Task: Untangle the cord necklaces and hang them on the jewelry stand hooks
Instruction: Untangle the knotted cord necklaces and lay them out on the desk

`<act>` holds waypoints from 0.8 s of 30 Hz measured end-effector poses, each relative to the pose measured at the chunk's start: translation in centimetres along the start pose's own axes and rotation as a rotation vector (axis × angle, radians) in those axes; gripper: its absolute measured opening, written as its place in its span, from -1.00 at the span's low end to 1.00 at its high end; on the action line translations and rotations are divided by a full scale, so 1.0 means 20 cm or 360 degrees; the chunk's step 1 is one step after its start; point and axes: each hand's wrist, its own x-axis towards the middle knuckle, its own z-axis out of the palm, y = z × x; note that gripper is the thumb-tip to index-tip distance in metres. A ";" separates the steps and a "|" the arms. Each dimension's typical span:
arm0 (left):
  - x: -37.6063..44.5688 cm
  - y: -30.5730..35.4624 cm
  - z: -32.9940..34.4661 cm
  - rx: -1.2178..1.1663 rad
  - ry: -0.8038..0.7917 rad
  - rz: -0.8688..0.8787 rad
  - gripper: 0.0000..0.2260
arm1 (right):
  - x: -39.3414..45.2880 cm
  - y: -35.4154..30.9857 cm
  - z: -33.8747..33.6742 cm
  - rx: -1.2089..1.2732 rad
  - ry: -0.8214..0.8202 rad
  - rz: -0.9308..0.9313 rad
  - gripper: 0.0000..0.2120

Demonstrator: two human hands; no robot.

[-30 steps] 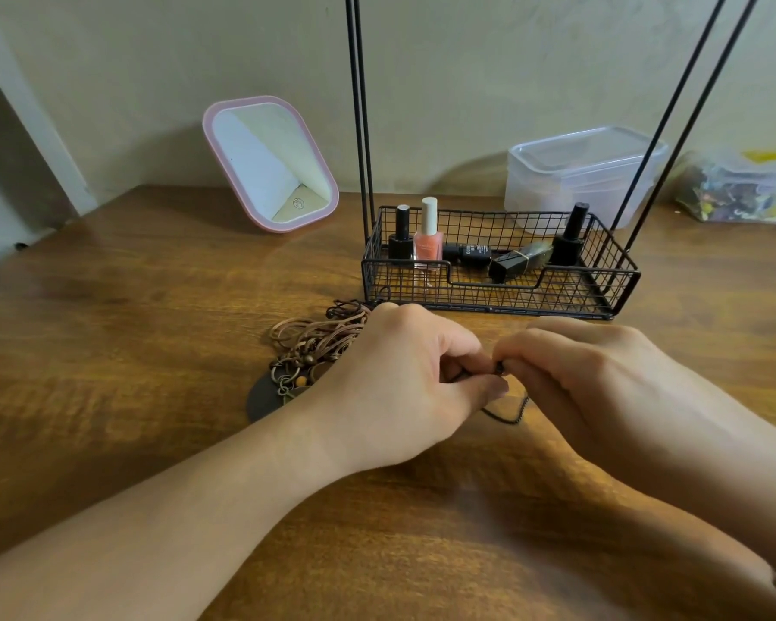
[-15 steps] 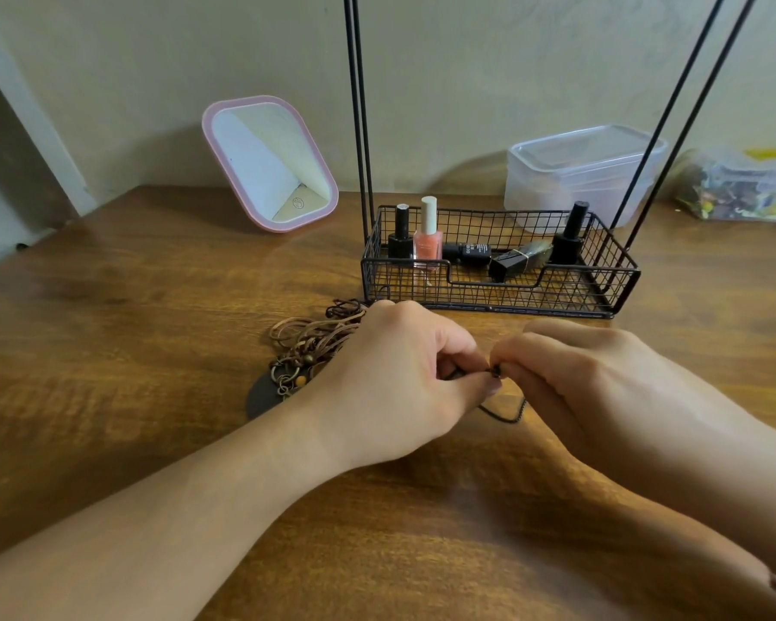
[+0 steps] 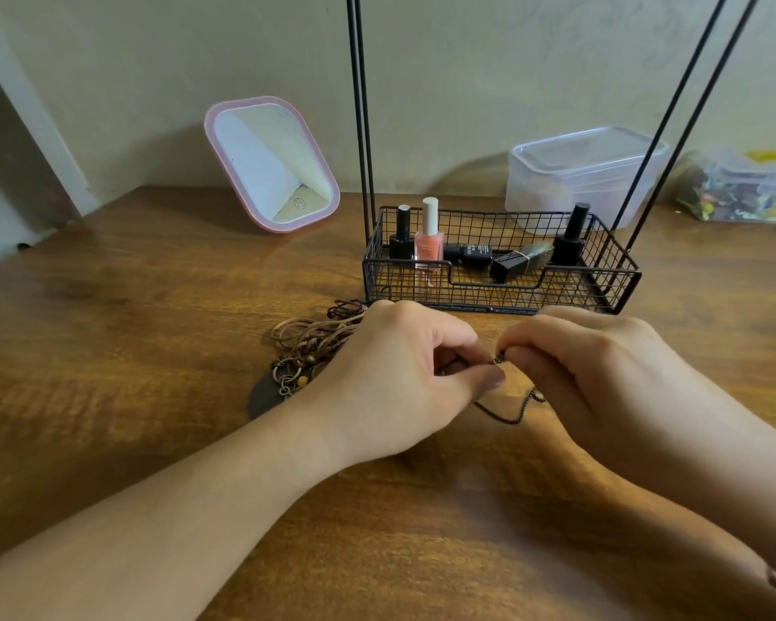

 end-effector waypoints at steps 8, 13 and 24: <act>0.02 -0.03 0.01 -0.0244 0.0339 0.0240 -0.85 | 0.02 0.00 0.02 0.1007 -0.0031 0.0393 -0.68; 0.05 0.00 -0.03 -0.0855 0.0561 0.0296 -0.86 | 0.05 -0.08 0.07 0.1466 -0.0462 0.0259 -0.57; 0.14 -0.18 -0.14 -0.1013 0.0875 -0.0654 -0.83 | 0.00 0.32 -0.17 0.1004 -0.0290 0.0698 -0.73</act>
